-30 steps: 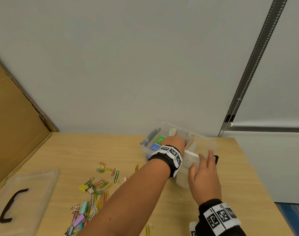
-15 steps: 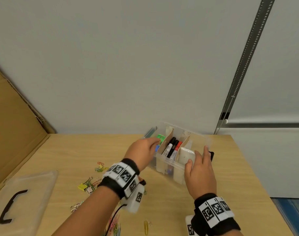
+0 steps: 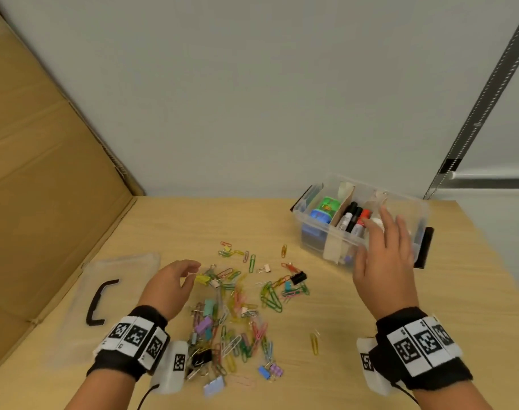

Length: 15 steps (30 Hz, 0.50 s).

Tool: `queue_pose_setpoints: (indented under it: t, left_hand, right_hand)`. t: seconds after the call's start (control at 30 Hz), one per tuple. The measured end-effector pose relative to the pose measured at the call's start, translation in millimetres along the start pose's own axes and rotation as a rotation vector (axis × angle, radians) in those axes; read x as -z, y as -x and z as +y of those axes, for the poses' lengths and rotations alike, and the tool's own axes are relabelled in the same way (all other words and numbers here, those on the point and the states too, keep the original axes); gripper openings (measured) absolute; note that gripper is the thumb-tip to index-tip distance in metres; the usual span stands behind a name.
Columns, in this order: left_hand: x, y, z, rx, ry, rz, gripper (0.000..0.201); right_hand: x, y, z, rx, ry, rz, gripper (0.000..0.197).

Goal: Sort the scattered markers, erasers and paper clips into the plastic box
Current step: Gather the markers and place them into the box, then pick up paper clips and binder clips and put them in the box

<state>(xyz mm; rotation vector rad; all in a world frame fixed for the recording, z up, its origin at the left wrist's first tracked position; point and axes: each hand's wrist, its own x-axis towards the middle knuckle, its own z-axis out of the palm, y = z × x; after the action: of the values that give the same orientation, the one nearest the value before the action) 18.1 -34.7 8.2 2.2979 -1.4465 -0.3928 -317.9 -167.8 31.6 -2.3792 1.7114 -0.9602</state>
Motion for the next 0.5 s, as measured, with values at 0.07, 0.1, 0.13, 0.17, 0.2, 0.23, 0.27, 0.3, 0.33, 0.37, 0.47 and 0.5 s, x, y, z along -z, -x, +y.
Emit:
queue_pose_setpoints:
  t: [0.07,0.1,0.13,0.17,0.2,0.23,0.27,0.3,0.33,0.37,0.47,0.5]
  left_hand:
    - [1.1,-6.9,-10.2,0.008,-0.103,-0.113,0.031]
    - [0.2,-11.6,-11.1,-0.003,-0.153,-0.17,0.034]
    - [-1.5,-17.2,-10.4,-0.02,-0.193,-0.221,0.036]
    - [-3.6,-23.2,-9.3,-0.041,-0.225,-0.265,0.038]
    - [-5.4,-29.8,-8.0,-0.068,-0.253,-0.296,0.039]
    - [-7.3,-35.8,-6.8,-0.097,-0.279,-0.317,0.04]
    - [-8.7,-41.1,-5.8,-0.124,-0.302,-0.327,0.039]
    - [-9.5,-45.4,-5.5,-0.148,-0.319,-0.328,0.037]
    - [-10.2,-48.7,-5.3,-0.171,-0.331,-0.326,0.034]
    - [-11.6,-50.8,-5.6,-0.19,-0.34,-0.327,0.031]
    - [-14.9,-55.3,-12.7,-0.237,-0.35,-0.347,0.027]
    - [-16.4,-56.1,-15.6,-0.251,-0.347,-0.352,0.028]
  right_hand:
    - [-4.1,11.3,-26.7,0.122,-0.068,-0.026,0.04]
    - [-9.8,15.3,-39.2,0.183,-0.096,-0.063,0.037]
    - [-17.5,18.0,-51.5,0.234,-0.114,-0.123,0.034]
    - [-27.3,19.6,-63.5,0.268,-0.126,-0.202,0.032]
    - [-38.8,19.5,-74.7,0.287,-0.136,-0.29,0.031]
    - [-52.0,17.9,-84.3,0.298,-0.135,-0.377,0.032]
    - [-65.8,14.8,-92.1,0.304,-0.118,-0.456,0.034]
    - [-79.3,10.9,-98.7,0.304,-0.089,-0.528,0.037]
    - [-91.0,6.7,-103.5,0.305,-0.048,-0.593,0.041]
    - [-101.0,3.1,-106.2,0.306,-0.001,-0.65,0.044]
    - [-124.2,-5.5,-110.1,0.294,0.153,-0.777,0.049]
    - [-129.1,-6.3,-110.4,0.288,0.192,-0.802,0.046]
